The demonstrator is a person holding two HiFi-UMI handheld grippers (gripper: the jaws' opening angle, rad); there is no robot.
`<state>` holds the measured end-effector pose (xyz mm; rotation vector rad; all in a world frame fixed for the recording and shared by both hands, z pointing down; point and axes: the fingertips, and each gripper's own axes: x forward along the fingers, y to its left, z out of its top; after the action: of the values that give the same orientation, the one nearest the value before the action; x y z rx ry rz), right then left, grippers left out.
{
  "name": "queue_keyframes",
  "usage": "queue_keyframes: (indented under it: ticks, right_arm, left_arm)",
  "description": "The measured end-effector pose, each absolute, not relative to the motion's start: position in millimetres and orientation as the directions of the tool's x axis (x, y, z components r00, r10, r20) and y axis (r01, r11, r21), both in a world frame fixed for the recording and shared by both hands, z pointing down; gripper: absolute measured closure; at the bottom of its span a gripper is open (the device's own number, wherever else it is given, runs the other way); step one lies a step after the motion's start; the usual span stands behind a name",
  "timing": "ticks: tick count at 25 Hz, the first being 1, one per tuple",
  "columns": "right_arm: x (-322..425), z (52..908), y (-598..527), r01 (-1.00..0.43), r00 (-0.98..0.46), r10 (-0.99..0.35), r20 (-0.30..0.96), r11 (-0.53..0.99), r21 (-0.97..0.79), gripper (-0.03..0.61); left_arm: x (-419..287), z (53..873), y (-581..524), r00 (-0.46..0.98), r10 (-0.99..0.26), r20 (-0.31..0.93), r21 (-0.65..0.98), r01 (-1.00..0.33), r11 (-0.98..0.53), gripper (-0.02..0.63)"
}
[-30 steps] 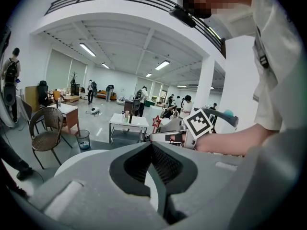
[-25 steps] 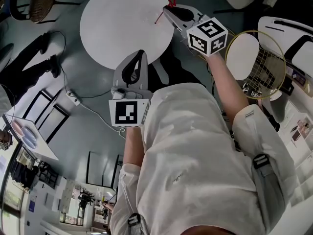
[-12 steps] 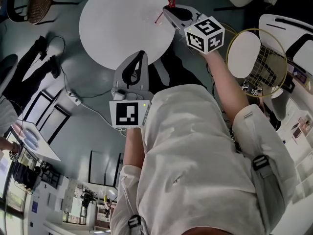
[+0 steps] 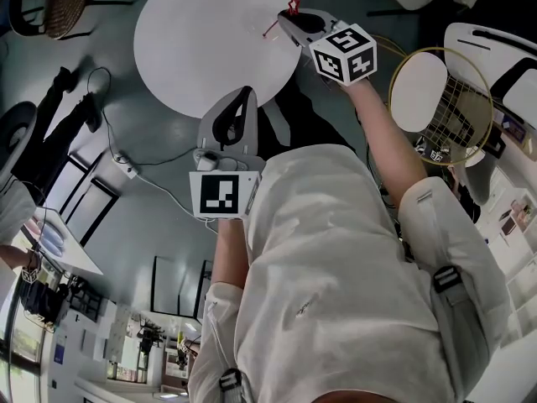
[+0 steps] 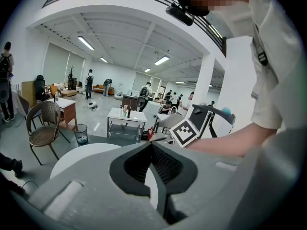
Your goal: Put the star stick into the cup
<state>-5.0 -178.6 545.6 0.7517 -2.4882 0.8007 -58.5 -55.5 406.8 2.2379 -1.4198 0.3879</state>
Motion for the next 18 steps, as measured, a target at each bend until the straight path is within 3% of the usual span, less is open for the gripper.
queue_keyframes:
  ticks: [18]
  right_arm:
    - [-3.9,572.1,-173.7,-0.62,-0.744,-0.341,0.575,0.674,-0.402,0.554]
  left_arm:
    - [-58.5,413.8,-50.7,0.428,-0.771,0.471,0.249,-0.903,-0.35,0.603]
